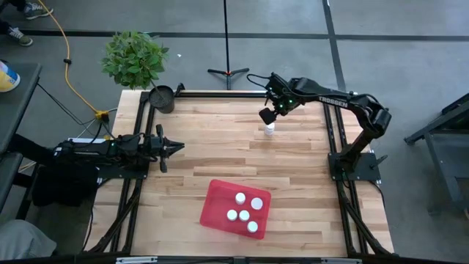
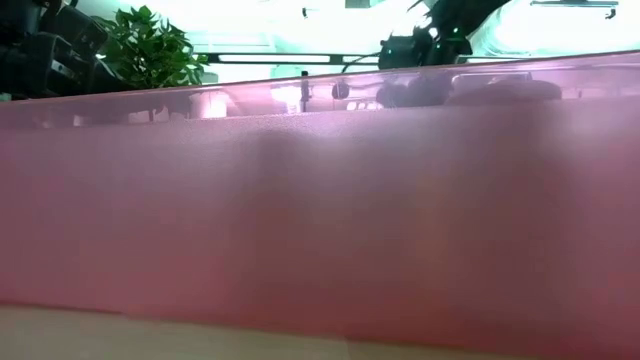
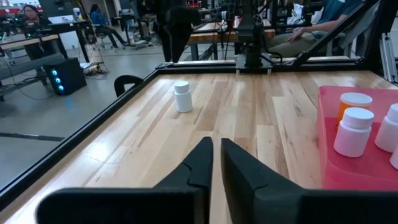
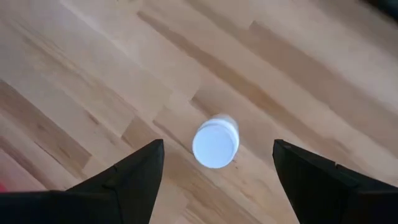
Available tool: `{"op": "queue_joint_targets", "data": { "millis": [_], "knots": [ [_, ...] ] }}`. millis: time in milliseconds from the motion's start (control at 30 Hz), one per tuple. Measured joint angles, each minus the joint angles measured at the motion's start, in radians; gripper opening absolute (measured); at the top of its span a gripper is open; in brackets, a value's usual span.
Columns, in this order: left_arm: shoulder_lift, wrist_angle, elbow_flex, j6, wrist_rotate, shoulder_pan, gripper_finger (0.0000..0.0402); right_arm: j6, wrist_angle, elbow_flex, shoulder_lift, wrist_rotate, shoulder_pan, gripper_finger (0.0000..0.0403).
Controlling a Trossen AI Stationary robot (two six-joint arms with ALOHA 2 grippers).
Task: Pick and place pill bottles into a basket
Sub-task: Put the white medicine bottle into the red container
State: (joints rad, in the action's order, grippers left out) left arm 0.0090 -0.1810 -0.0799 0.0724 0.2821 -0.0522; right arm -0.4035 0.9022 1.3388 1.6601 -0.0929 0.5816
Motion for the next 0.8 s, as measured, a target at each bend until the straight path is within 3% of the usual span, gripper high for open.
{"op": "queue_joint_targets", "data": {
  "millis": [100, 300, 433, 667, 800],
  "knots": [
    [0.0, 0.0, 0.0, -0.005, 0.0, 0.0, 0.0073, 0.0, 0.005, 0.0, 0.042, -0.021, -0.007, 0.0291],
    [0.0, 0.0, 0.0, -0.029, 0.001, 0.0, 0.0026, 0.001, 0.001, 0.0, 0.094, -0.012, -0.027, 0.0291],
    [0.0, 0.0, 0.0, -0.033, -0.006, 0.0, 0.0022, -0.007, 0.009, 0.0, 0.116, -0.018, -0.037, 0.0291],
    [0.016, 0.0, 0.0, -0.053, -0.009, 0.0, 0.0078, -0.002, 0.019, 0.0, 0.152, 0.009, -0.039, 0.0291],
    [0.045, 0.0, 0.0, -0.062, -0.01, 0.0, 0.0077, -0.005, -0.001, 0.0, 0.153, 0.015, -0.039, 0.0291]
  ]
}}
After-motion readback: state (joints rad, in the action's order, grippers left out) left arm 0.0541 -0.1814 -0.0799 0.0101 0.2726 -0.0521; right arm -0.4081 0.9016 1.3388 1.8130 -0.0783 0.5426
